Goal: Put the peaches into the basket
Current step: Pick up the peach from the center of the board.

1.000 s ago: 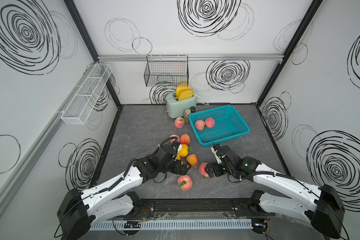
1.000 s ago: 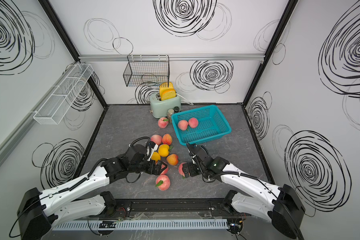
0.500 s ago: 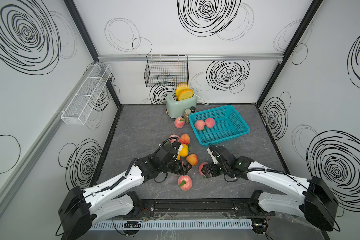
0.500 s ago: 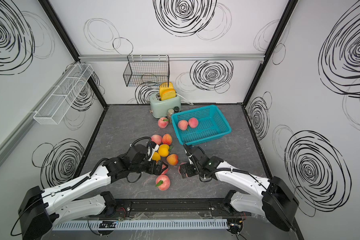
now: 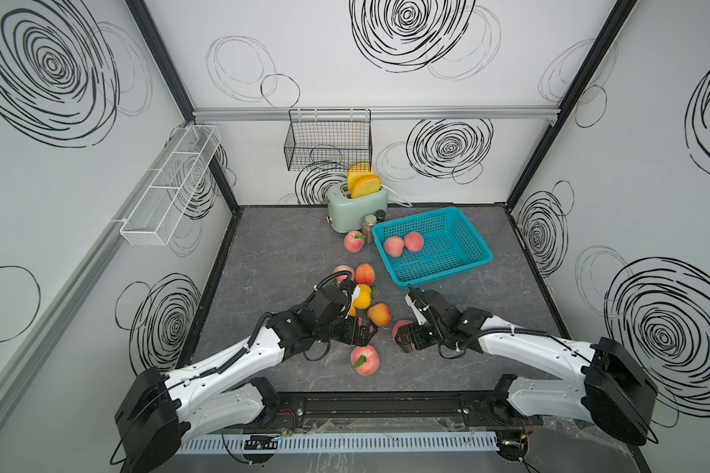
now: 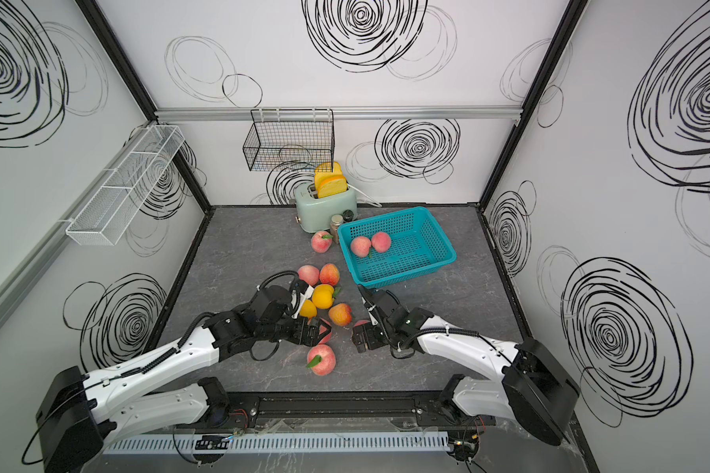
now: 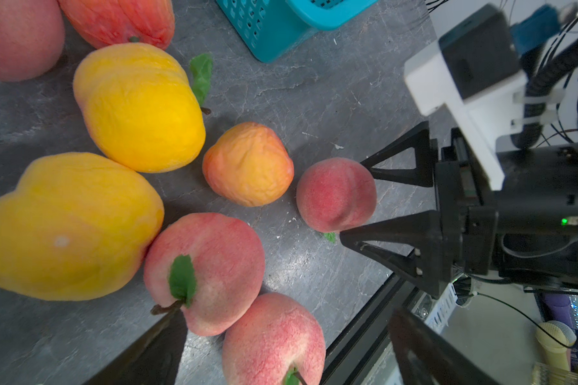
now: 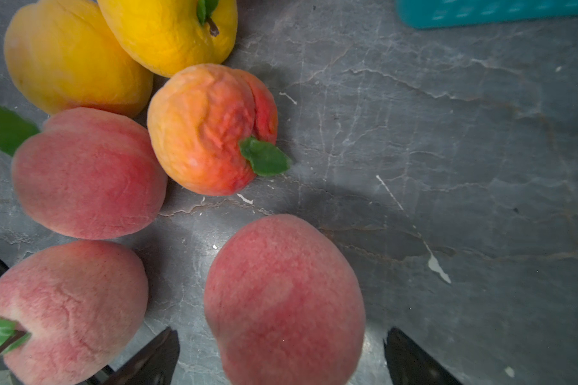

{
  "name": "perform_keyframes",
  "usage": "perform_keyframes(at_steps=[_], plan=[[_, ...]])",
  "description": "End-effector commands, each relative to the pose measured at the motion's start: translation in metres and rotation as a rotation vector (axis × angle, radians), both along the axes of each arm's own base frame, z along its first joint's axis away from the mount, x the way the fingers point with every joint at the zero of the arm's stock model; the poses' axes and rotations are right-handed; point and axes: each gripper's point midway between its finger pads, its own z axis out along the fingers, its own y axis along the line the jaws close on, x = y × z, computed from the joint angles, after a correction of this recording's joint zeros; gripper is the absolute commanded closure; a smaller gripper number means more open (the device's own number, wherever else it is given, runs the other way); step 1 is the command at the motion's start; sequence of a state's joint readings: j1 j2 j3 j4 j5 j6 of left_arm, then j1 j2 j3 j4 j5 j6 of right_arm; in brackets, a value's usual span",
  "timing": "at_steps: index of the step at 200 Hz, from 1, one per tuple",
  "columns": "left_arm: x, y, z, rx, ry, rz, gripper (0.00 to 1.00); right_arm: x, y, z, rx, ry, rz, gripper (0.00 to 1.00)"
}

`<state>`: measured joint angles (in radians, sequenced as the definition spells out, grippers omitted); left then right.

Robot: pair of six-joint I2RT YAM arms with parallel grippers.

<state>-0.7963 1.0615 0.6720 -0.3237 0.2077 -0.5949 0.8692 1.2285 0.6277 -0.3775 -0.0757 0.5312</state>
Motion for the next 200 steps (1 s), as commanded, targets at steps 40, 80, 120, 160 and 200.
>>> perform_keyframes(at_steps=[40,80,120,160,200], plan=[[0.006,-0.003,0.000,-0.023,-0.009,0.003,0.02,0.000,-0.001,-0.010,-0.003,0.018,-0.005,0.01],[0.008,-0.002,-0.002,-0.021,-0.007,0.002,0.02,0.001,-0.003,-0.015,-0.004,0.027,-0.009,0.02],[0.009,0.000,-0.004,-0.022,-0.004,0.005,0.02,0.002,-0.004,-0.019,0.000,0.030,-0.013,0.02],[0.011,0.001,-0.007,-0.021,0.001,0.008,0.02,0.005,-0.002,-0.018,0.013,0.027,-0.008,0.04],[0.012,0.000,-0.009,-0.026,0.005,0.007,0.02,0.008,0.003,-0.019,0.021,0.023,0.005,0.05]])
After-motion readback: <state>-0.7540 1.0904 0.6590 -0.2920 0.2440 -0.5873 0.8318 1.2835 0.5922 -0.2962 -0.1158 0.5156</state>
